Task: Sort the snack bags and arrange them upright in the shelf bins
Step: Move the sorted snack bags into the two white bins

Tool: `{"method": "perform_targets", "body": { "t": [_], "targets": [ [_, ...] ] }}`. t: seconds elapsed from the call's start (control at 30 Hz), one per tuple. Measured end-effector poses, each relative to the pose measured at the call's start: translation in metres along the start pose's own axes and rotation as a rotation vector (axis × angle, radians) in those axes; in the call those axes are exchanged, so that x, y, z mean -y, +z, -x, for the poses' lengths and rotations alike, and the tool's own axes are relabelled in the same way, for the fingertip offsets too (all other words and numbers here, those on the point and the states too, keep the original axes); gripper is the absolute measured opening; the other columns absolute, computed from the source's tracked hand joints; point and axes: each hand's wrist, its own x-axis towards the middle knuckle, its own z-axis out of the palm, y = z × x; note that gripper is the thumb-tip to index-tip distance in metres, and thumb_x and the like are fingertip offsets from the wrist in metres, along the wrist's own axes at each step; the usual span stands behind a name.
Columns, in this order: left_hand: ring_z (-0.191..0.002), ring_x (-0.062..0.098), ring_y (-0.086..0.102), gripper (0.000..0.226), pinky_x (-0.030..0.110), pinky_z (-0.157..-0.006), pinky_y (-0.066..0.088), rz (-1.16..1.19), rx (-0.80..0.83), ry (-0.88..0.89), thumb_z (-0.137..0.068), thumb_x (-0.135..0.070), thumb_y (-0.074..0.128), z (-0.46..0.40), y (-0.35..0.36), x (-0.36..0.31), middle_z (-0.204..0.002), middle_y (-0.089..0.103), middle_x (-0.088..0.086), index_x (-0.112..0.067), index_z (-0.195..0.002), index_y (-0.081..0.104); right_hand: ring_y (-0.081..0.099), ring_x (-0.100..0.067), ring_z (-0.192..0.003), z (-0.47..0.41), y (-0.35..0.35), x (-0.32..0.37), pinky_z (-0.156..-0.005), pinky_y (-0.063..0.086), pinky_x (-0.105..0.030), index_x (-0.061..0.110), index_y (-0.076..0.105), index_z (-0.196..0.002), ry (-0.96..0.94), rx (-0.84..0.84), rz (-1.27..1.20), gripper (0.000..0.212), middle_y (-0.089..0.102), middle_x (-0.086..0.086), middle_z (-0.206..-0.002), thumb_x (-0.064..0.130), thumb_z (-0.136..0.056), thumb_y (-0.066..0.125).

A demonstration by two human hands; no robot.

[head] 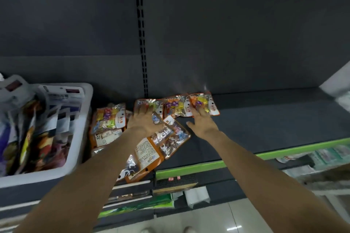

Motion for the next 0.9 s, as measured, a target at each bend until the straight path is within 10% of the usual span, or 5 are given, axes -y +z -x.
{"method": "perform_targets", "body": {
  "t": [0.2,0.43,0.63,0.9],
  "targets": [
    [-0.146,0.024,0.009,0.078,0.049,-0.116,0.006,-0.038,-0.017,-0.102,-0.085,-0.068,0.042,-0.009,0.012,-0.025,-0.160,0.009,-0.002,-0.032,-0.150,0.018,-0.004,-0.016,-0.147,-0.009,0.011,-0.050,-0.119,0.005,-0.040,0.026,0.005,-0.152,-0.096,0.080,0.250,0.058,-0.009,0.003,-0.159,0.046,-0.101,0.024],
    [-0.140,0.022,0.027,0.056,0.040,-0.117,0.016,0.017,0.006,0.206,-0.092,-0.041,0.052,-0.020,0.022,-0.093,-0.152,0.033,0.001,-0.030,-0.145,0.034,0.050,-0.021,-0.115,0.007,-0.009,-0.096,-0.095,0.044,-0.038,0.013,0.062,-0.117,-0.072,-0.233,0.049,0.035,0.051,-0.004,-0.129,0.032,-0.099,0.039],
    [-0.142,0.030,0.021,0.075,0.047,-0.117,0.013,-0.036,-0.090,0.007,-0.088,-0.047,0.059,-0.032,0.031,-0.111,-0.156,0.020,0.009,-0.027,-0.149,0.021,0.008,-0.035,-0.144,-0.009,-0.018,-0.122,-0.114,0.025,-0.049,0.025,0.015,-0.150,0.164,-0.067,-0.115,0.072,0.009,-0.020,-0.154,0.050,-0.092,0.050],
    [-0.128,0.031,0.041,0.072,0.047,-0.114,0.018,-0.061,-0.095,-0.015,-0.083,-0.060,0.057,-0.030,0.037,-0.141,-0.132,0.049,0.013,-0.018,-0.139,0.040,0.041,-0.029,-0.121,-0.018,-0.022,-0.123,-0.099,0.041,-0.036,0.018,0.040,-0.137,0.118,-0.223,-0.488,0.063,0.039,-0.016,-0.127,0.020,-0.082,0.071]
  ]
}}
